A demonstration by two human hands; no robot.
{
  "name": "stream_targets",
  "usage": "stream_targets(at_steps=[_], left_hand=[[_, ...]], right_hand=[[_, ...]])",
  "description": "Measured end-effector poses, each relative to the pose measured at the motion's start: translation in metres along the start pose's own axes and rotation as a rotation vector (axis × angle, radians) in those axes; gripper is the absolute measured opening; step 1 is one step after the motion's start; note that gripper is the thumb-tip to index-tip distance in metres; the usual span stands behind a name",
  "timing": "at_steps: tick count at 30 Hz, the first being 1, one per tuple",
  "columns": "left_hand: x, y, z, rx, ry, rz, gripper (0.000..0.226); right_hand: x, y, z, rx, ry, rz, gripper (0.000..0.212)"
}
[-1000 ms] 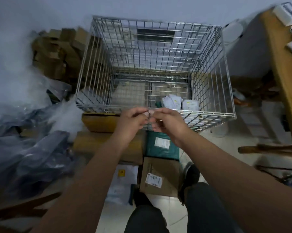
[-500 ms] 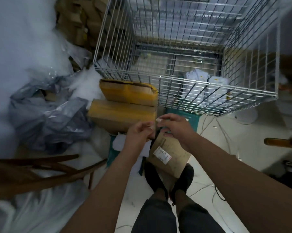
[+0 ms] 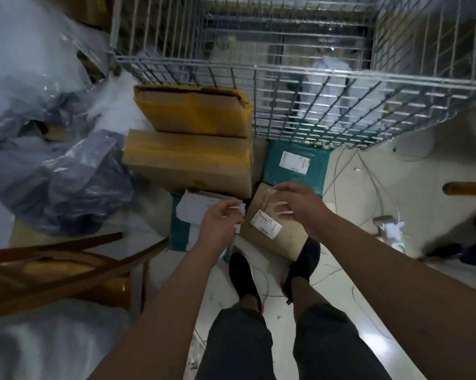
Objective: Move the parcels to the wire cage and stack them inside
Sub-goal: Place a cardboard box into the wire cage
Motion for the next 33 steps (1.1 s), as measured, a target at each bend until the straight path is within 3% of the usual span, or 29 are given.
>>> stream_targets(at_steps=[5, 11, 15, 18, 24, 29, 33], left_hand=[[0.047, 0.051, -0.035, 0.009, 0.049, -0.103, 0.020], [0.108, 0.125, -0.084, 0.009, 0.189, -0.159, 0.050], [0.160, 0.189, -0.138, 0.036, 0.259, -0.172, 0.042], [0.191, 0.240, -0.173, 0.034, 0.283, -0.085, 0.057], [0.226, 0.320, -0.226, -0.023, 0.419, 0.023, 0.093], [0.234, 0.359, -0.253, -0.058, 0.510, 0.131, 0.092], [0.234, 0.373, -0.261, -0.157, 0.363, 0.157, 0.074]], right_hand=[[-0.031, 0.038, 0.057, 0.030, 0.069, 0.119, 0.019], [-0.074, 0.104, 0.131, 0.009, 0.116, 0.227, 0.024], [-0.110, 0.171, 0.192, 0.006, -0.014, 0.240, 0.051], [-0.137, 0.230, 0.229, -0.041, -0.073, 0.302, 0.070], [-0.188, 0.307, 0.287, -0.072, -0.425, 0.603, 0.114], [-0.208, 0.339, 0.338, 0.086, -0.022, 0.546, 0.131], [-0.209, 0.349, 0.363, 0.140, 0.242, 0.442, 0.117]])
Point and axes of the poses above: each hand's wrist, its own y-axis towards the middle knuckle, its own x-axis out of the palm, z = x × y, the point moved 4 cm from there along y, towards the middle knuckle, and after that the axes turned 12 degrees about y, right-handed, at the moved point
